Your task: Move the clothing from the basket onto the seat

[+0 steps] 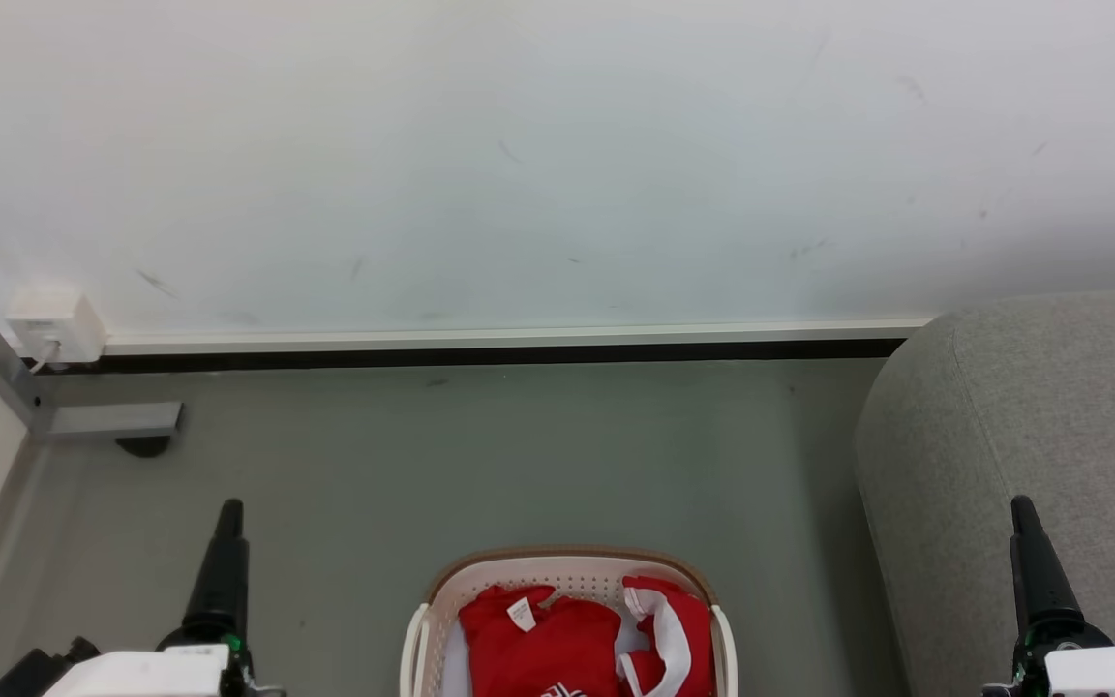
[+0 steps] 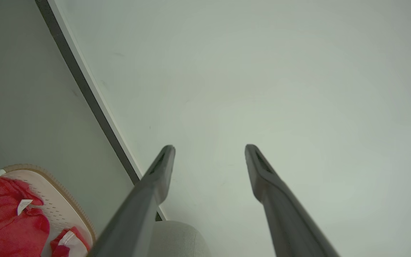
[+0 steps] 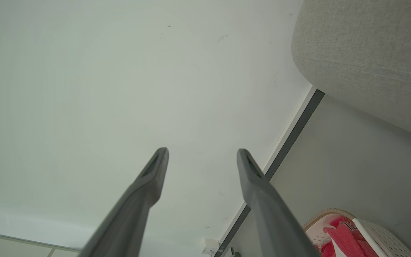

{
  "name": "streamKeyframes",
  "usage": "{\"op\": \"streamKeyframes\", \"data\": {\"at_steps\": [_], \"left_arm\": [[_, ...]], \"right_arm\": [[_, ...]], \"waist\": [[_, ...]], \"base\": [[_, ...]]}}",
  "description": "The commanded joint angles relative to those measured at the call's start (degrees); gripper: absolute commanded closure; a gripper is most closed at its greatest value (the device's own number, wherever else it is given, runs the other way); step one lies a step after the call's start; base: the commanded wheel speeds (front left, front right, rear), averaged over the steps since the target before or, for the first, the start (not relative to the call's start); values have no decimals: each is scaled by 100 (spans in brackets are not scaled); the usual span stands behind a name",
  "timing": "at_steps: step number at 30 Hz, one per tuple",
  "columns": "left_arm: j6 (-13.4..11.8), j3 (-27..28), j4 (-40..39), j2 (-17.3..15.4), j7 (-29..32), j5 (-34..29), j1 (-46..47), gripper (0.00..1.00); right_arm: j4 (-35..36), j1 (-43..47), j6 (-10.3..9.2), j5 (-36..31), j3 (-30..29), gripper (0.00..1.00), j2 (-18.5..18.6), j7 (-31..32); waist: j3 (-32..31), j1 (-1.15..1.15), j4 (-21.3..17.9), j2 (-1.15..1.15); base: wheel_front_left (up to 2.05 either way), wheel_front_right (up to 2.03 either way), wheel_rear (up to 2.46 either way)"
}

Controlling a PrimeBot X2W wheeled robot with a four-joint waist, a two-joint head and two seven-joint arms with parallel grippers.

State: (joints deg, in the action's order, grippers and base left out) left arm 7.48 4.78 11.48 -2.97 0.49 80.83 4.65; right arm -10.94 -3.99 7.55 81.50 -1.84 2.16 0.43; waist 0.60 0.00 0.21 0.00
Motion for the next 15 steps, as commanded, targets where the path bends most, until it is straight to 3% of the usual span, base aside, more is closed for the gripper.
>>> {"op": "streamKeyframes", "data": {"at_steps": [1, 15], "left_arm": [[4, -12, -136, -85, -77, -305, 150, 0], [4, -49, -377, -185, -361, -1970, 181, 0]], "right_arm": [[155, -133, -2, -248, 41, 0, 57, -74], [236, -159, -4, -1805, 230, 0, 65, -355]], "waist": [[5, 0, -9, 0], [46, 0, -49, 0]], "base": [[0, 0, 0], [0, 0, 0]]}}
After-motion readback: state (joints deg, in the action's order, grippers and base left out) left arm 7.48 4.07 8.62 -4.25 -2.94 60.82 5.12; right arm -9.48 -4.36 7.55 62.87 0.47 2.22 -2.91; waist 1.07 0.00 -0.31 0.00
